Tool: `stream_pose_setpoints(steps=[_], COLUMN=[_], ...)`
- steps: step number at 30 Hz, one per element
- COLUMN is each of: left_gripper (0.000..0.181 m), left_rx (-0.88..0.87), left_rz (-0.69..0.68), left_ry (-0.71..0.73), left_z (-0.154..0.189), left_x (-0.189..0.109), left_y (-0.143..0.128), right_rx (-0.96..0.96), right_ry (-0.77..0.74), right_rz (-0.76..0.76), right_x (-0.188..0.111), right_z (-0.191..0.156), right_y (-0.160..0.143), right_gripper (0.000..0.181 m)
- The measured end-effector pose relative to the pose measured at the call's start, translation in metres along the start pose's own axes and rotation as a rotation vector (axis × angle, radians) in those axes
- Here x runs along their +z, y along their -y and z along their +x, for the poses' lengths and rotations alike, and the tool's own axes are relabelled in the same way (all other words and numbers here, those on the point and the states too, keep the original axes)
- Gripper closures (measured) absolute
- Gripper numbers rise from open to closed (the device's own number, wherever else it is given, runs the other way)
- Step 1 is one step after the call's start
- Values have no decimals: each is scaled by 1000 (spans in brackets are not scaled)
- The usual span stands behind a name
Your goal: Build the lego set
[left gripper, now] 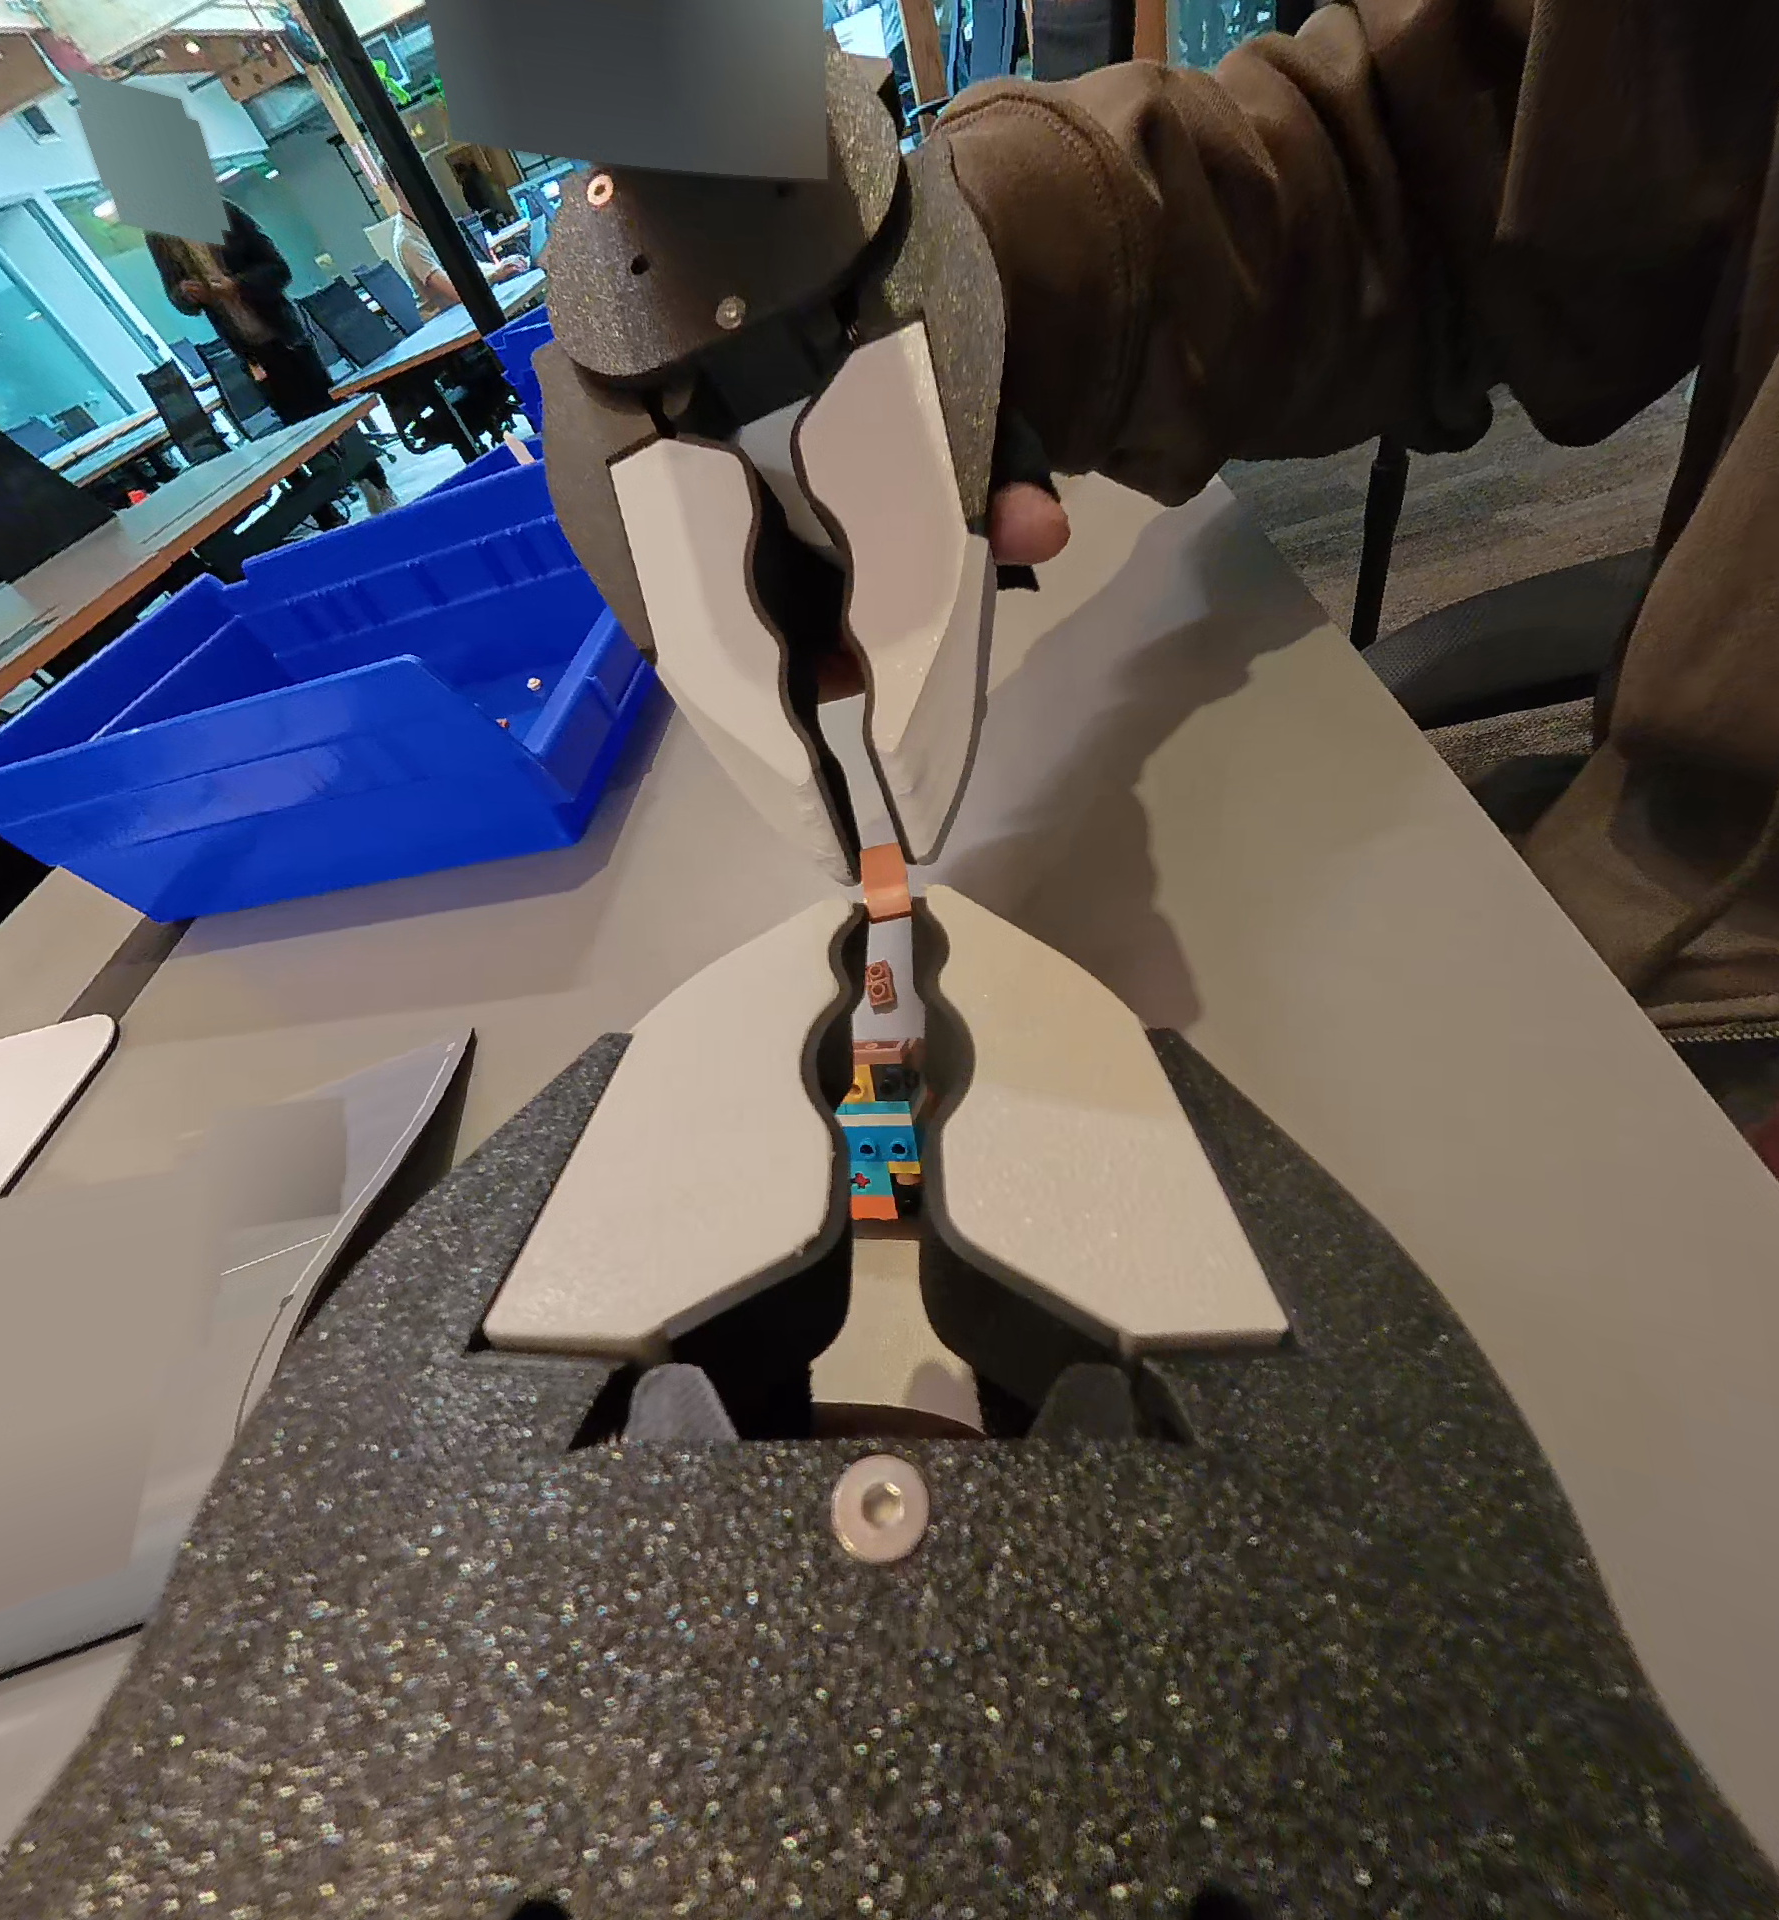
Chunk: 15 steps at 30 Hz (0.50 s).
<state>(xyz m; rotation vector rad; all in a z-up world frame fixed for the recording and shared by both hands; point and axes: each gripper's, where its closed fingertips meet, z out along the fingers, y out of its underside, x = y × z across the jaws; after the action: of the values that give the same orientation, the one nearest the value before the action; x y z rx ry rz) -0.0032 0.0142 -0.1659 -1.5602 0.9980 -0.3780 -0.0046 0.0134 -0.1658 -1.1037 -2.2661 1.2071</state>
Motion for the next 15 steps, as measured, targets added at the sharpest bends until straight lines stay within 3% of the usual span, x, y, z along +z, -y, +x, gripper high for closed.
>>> stream_pose_setpoints(steps=[10, 15], left_gripper=[173, 145], left_rx=[-2, -59], left_rz=[18, -21], left_ry=[23, 33], left_z=[-3, -11], left_x=[0, 0], left_y=[1, -12], right_rx=[4, 57], right_ry=[-24, -62], right_rz=[8, 84], right_x=[0, -9], right_z=[3, 4], right_y=[-1, -4], right_gripper=[173, 174])
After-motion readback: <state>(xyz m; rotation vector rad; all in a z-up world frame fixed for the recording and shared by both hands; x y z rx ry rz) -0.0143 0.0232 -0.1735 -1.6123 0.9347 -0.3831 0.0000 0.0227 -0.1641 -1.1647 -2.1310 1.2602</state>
